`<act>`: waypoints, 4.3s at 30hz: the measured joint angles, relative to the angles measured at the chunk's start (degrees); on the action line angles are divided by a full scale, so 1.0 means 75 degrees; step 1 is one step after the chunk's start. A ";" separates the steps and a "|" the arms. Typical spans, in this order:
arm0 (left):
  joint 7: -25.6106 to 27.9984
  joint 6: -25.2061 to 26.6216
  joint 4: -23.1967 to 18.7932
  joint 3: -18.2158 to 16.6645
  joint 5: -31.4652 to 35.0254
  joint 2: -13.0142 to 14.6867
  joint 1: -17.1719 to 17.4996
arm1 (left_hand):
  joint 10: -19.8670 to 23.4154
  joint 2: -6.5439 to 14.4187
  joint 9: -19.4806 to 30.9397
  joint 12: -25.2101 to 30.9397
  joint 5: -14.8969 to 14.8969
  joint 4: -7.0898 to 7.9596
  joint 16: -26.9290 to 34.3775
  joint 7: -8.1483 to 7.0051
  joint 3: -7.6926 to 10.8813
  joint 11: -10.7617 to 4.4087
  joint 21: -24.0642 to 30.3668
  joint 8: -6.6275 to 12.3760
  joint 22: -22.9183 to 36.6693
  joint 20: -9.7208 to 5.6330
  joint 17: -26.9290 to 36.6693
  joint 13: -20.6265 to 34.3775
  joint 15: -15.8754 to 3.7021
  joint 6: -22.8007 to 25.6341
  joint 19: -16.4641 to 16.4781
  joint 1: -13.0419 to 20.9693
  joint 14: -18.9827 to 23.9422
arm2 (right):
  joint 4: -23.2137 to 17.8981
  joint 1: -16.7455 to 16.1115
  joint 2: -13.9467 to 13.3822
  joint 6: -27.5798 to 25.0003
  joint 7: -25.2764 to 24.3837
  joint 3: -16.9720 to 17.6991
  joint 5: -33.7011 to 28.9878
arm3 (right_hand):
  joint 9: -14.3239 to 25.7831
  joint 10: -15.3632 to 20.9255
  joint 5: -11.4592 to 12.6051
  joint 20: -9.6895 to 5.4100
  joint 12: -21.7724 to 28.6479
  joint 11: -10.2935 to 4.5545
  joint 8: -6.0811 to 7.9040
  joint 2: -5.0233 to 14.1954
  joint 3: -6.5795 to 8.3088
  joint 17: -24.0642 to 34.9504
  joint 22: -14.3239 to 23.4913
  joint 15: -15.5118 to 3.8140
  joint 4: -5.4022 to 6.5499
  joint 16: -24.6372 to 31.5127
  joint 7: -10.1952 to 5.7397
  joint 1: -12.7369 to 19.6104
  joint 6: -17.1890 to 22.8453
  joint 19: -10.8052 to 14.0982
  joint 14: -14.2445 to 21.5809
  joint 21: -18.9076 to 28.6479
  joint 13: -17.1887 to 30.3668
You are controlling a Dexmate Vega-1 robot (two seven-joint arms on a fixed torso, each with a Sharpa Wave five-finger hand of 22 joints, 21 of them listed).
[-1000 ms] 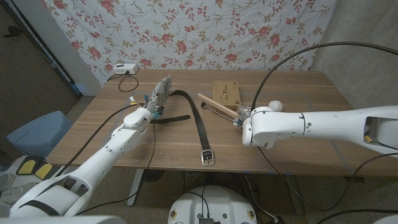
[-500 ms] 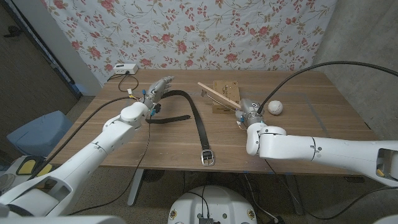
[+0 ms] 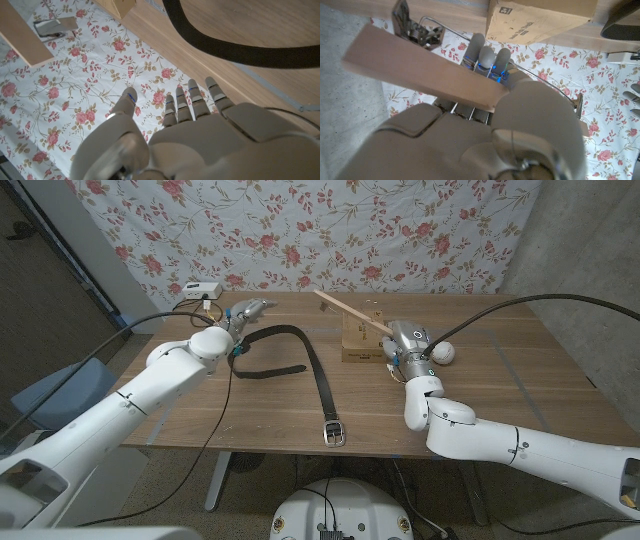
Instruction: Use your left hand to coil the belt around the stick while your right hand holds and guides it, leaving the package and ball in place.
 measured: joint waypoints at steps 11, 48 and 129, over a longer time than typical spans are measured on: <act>0.0369 0.2943 -0.1304 0.0427 0.0138 0.0419 -0.0612 | 0.0544 -0.0080 0.0034 0.0299 0.0000 0.0037 0.0398 0.0130 -0.0119 -0.0108 0.0181 0.0111 -0.0001 -0.0016 0.0258 0.0187 -0.0044 0.0556 0.0421 0.0405 0.0505 | 0.0319 -0.0911 0.0127 0.1044 0.0565 0.1189 -0.1111 | 0.0128 -0.0010 0.0034 0.0000 0.0000 0.0012 0.0000 0.0000 -0.0022 0.0035 -0.0041 0.0000 0.0043 0.0000 0.0000 0.0000 -0.0001 0.0000 0.0000 0.0125 -0.0001; 0.5787 0.6308 0.0698 0.7620 -0.7398 0.0916 -0.7481 | 0.1375 -0.0342 0.0069 0.0946 0.0000 0.0081 0.1353 0.0479 -0.0772 -0.0142 0.0592 0.0016 0.0036 -0.0033 0.0885 0.0629 -0.0216 0.1509 0.1230 0.0780 0.1236 | 0.0931 -0.2379 0.0618 0.3257 0.1740 0.3436 -0.2372 | 0.0445 0.0022 0.0117 0.0056 0.0000 -0.0017 0.0000 -0.0003 -0.0062 0.0070 -0.0141 0.0001 0.0085 0.0000 0.0001 0.0003 -0.0002 -0.0191 -0.0001 0.0576 0.0013; 0.6112 0.3382 0.5736 1.6246 -1.3139 -0.4180 -1.1364 | 0.0981 -0.0695 0.0014 0.0819 0.0045 0.0214 0.0471 0.0404 -0.1305 -0.0212 0.0830 -0.0198 -0.0057 -0.0126 0.0051 0.0578 -0.0415 0.0719 0.1404 0.0769 0.1056 | 0.1326 -0.2416 0.0758 0.4211 0.2222 0.4080 -0.2034 | 0.0442 0.0072 0.0106 0.0122 -0.0001 -0.0011 0.0000 -0.0082 0.0033 0.0067 -0.0564 0.0002 0.0180 0.0121 0.0001 0.0082 -0.0002 -0.0475 0.0000 0.1330 0.0000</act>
